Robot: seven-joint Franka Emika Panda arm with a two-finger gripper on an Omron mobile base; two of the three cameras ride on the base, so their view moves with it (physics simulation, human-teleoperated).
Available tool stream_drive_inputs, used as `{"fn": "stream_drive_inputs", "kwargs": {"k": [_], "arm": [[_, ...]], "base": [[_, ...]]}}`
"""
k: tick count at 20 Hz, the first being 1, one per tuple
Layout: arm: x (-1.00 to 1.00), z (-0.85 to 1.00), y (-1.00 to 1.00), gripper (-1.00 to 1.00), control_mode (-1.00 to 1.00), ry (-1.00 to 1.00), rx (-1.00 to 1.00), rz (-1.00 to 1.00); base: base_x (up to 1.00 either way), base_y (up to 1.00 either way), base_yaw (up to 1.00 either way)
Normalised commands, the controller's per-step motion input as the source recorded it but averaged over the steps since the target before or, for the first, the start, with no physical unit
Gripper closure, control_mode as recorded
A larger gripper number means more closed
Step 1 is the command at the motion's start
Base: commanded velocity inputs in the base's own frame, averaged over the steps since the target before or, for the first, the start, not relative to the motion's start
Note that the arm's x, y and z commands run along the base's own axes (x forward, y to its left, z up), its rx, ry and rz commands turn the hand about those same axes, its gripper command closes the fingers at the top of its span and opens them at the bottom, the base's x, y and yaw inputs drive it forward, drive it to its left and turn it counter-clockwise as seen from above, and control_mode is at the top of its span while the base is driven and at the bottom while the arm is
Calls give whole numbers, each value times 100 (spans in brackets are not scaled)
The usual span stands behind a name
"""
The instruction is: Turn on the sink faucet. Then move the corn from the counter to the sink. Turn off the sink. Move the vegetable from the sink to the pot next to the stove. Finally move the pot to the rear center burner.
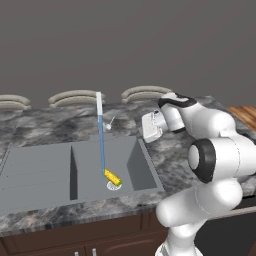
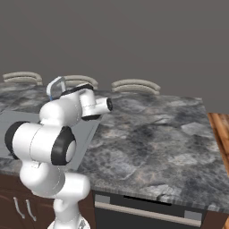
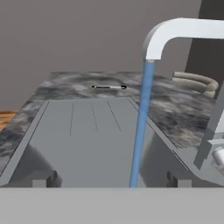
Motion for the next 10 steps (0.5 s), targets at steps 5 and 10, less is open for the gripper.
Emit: {"fn": "stream_drive_inputs", "kwargs": {"k": [5, 10], "arm": [[10, 0, -17, -100, -100, 3, 0, 0], [21, 0, -10, -100, -100, 4, 0, 0]], "base": [[0, 0, 0], [0, 0, 0]]}}
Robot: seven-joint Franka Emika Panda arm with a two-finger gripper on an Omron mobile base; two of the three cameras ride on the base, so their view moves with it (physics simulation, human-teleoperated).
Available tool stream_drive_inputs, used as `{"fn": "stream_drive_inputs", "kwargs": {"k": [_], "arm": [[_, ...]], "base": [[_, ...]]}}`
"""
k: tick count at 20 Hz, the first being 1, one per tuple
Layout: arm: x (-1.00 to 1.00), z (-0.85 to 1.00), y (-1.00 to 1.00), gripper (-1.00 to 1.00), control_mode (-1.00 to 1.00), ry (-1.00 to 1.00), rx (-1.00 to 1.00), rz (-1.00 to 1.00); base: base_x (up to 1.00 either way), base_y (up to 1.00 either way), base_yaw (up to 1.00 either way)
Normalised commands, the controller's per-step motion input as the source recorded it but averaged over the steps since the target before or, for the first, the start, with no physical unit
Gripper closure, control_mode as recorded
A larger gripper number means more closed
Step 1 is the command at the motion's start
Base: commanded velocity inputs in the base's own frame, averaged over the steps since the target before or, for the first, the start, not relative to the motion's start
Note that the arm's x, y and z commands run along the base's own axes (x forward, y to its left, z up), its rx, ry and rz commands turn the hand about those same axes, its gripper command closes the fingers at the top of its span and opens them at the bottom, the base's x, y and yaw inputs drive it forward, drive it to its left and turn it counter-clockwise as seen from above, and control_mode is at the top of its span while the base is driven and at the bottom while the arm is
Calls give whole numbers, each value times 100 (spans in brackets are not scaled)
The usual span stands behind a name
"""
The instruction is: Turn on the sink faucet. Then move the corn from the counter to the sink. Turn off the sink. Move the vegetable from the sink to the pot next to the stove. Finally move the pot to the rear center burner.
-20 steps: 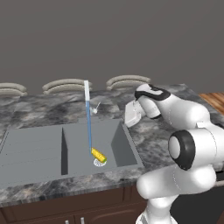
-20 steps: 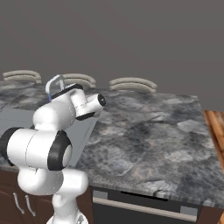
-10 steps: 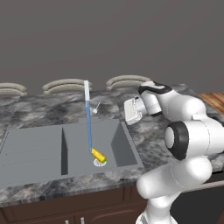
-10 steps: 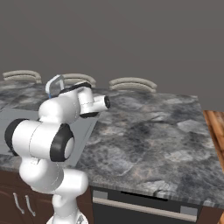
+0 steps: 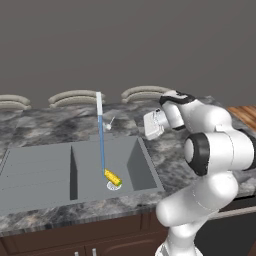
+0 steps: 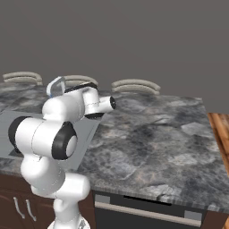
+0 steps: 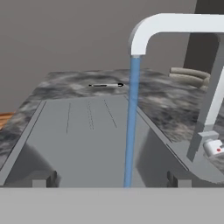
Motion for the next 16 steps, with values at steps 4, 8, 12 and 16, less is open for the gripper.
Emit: {"fn": "stream_drive_inputs", "kwargs": {"k": [4, 8, 12, 16], "arm": [[16, 0, -2, -100, -100, 1, 0, 0], [15, 0, -4, -100, -100, 2, 0, 0], [9, 0, -10, -100, -100, 2, 0, 0], [8, 0, -8, -100, -100, 2, 0, 0]], "base": [[0, 0, 0], [0, 0, 0], [0, 0, 0], [0, 0, 0]]}}
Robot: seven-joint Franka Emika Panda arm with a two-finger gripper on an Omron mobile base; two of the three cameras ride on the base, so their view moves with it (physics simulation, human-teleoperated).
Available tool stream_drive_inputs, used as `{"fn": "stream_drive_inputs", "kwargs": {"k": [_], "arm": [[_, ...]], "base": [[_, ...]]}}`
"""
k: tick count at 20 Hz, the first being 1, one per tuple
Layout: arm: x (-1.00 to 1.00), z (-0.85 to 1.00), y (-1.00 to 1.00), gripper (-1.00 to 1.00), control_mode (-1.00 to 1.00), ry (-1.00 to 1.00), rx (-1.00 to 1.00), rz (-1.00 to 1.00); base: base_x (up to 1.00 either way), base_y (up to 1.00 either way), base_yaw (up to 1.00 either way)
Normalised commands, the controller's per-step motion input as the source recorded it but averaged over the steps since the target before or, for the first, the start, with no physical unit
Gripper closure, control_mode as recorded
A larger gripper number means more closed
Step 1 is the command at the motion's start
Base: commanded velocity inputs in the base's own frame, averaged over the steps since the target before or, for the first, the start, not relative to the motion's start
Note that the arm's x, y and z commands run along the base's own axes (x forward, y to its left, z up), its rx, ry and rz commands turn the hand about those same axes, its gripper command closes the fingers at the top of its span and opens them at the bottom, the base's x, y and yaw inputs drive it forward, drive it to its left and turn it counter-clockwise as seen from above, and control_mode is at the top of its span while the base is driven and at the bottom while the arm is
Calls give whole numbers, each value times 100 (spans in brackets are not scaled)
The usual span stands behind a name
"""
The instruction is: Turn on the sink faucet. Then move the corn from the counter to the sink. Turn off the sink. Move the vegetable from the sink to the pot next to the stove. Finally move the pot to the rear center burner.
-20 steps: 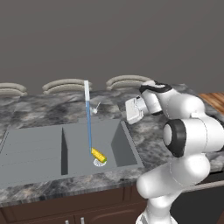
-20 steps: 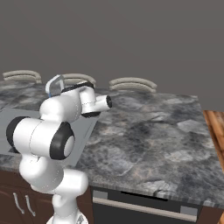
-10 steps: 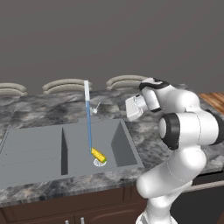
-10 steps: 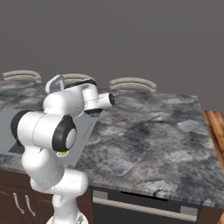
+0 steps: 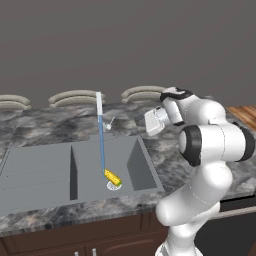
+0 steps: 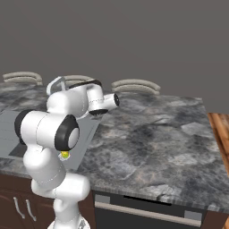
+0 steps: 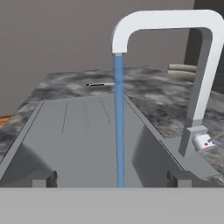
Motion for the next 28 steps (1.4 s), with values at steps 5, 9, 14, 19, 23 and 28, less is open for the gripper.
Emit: {"fn": "stream_drive_inputs", "kwargs": {"k": [5, 9, 14, 19, 23, 28], "arm": [[11, 0, 0, -100, -100, 1, 0, 0], [20, 0, 0, -100, -100, 4, 0, 0], [18, 0, -1, -100, -100, 4, 0, 0], [15, 0, -1, -100, -100, 3, 0, 0], [15, 0, -2, -100, -100, 3, 0, 0], [14, 0, -3, -100, -100, 2, 0, 0]], "base": [[0, 0, 0], [0, 0, 0], [0, 0, 0], [0, 0, 0], [0, 0, 0], [0, 0, 0]]}}
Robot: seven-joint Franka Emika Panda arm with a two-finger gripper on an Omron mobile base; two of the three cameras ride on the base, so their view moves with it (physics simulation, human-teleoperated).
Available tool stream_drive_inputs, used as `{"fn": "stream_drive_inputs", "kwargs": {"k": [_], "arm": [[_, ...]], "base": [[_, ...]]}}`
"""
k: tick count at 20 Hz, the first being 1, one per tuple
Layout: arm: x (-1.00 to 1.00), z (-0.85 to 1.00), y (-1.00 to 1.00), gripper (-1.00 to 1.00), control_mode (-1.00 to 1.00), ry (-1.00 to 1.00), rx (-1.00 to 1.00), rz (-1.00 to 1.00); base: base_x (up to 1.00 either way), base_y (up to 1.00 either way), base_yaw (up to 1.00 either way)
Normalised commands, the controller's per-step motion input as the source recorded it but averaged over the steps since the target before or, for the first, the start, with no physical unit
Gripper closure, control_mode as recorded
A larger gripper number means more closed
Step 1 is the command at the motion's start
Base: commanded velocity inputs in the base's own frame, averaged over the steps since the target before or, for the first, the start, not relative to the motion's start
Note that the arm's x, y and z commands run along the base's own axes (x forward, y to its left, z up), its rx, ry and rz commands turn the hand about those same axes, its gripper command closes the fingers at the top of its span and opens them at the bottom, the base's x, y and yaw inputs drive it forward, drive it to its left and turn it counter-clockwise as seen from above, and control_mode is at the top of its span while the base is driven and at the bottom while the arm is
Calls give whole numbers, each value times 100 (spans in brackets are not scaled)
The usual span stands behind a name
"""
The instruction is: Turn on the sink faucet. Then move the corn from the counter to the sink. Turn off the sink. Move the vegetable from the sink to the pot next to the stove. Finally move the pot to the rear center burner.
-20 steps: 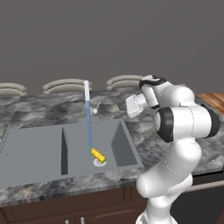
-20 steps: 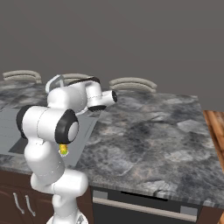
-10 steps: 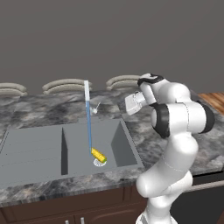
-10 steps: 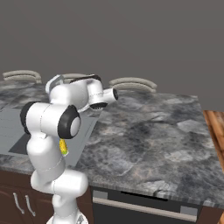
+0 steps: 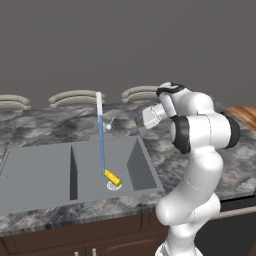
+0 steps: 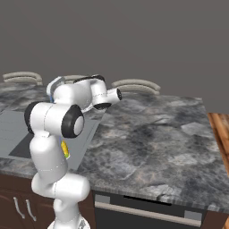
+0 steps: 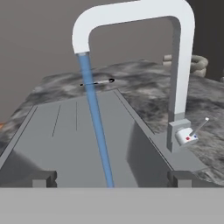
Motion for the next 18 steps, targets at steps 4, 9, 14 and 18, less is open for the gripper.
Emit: {"fn": "stream_drive_inputs", "kwargs": {"k": [4, 9, 14, 18], "arm": [[14, 0, -2, -100, -100, 2, 0, 0], [12, 0, 0, -100, -100, 1, 0, 0], [17, 0, 0, -100, -100, 0, 0, 0], [11, 0, 0, -100, -100, 0, 0, 0]], "base": [[0, 0, 0], [0, 0, 0], [0, 0, 0], [0, 0, 0]]}}
